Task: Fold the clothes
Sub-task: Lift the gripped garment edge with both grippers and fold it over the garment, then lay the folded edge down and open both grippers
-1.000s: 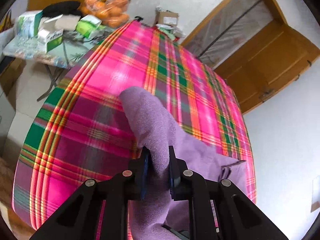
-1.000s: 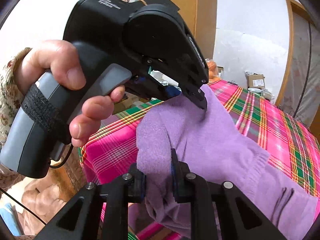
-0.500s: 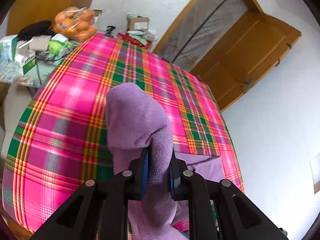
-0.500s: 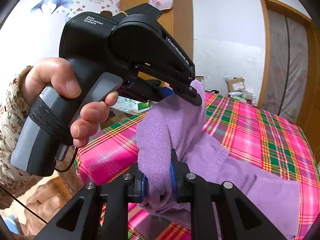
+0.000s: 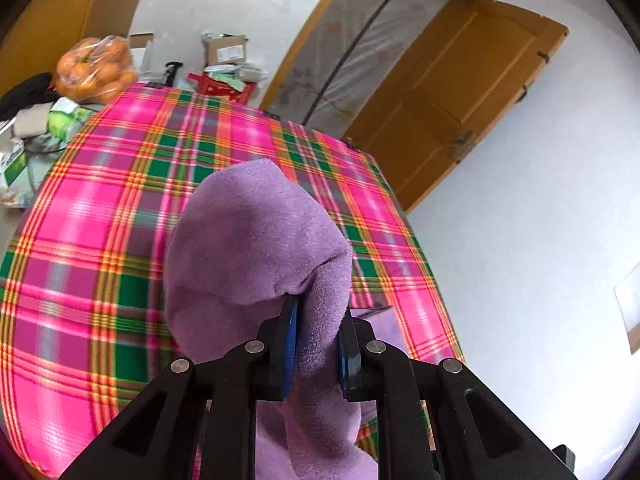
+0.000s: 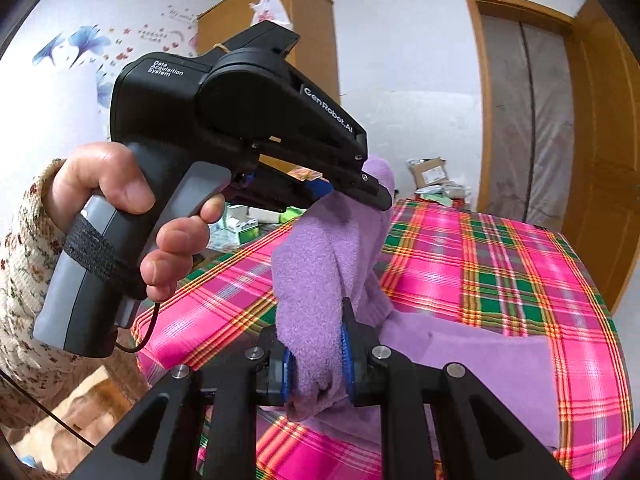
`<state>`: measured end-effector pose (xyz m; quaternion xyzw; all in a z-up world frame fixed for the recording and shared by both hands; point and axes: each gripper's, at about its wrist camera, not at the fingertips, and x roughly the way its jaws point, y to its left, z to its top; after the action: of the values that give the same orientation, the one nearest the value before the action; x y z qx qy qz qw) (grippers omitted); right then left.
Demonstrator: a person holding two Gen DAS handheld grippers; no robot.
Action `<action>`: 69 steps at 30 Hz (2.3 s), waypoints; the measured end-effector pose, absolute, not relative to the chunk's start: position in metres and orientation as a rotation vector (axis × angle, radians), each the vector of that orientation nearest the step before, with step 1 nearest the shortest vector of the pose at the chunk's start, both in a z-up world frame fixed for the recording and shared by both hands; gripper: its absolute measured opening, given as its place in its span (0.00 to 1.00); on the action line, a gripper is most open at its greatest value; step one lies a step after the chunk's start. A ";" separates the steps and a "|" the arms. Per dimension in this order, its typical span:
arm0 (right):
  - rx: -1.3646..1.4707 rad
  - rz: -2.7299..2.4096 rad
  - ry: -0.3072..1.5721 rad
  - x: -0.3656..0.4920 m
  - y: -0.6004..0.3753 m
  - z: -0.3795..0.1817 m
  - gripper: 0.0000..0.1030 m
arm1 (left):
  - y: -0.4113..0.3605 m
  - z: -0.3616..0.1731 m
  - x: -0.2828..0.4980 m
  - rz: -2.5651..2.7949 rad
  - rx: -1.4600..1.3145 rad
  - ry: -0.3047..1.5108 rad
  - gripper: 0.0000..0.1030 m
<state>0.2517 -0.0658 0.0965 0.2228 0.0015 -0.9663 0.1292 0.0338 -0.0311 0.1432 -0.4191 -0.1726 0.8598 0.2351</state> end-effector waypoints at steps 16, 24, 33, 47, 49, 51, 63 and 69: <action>0.676 -2.937 -0.118 0.267 -0.005 0.097 0.19 | 0.054 0.144 0.022 2.228 -1.170 -0.368 0.17; 0.731 -2.997 -0.178 0.279 0.019 0.089 0.19 | 0.092 0.133 0.012 2.171 -1.216 -0.334 0.17; 0.832 -3.032 -0.250 0.268 0.053 0.066 0.19 | 0.132 0.108 -0.008 2.107 -1.306 -0.308 0.17; 0.984 -3.044 -0.294 0.268 0.072 0.042 0.19 | 0.154 0.067 -0.022 2.047 -1.410 -0.319 0.17; 0.997 -3.046 -0.299 0.268 0.074 0.038 0.19 | 0.155 0.065 -0.023 2.045 -1.414 -0.316 0.17; 1.009 -3.050 -0.305 0.266 0.076 0.035 0.19 | 0.159 0.061 -0.028 2.042 -1.417 -0.313 0.17; 1.050 -3.078 -0.316 0.263 0.084 0.030 0.22 | 0.144 0.076 -0.007 2.089 -1.340 -0.275 0.23; 1.061 -3.107 -0.370 0.268 0.093 0.031 0.24 | 0.108 0.083 0.005 2.168 -1.309 -0.295 0.23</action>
<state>0.2676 0.0935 0.0313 0.3200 -0.1117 -0.9373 -0.0811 0.0051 0.1078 0.0831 -0.4910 -0.1108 0.8134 0.2916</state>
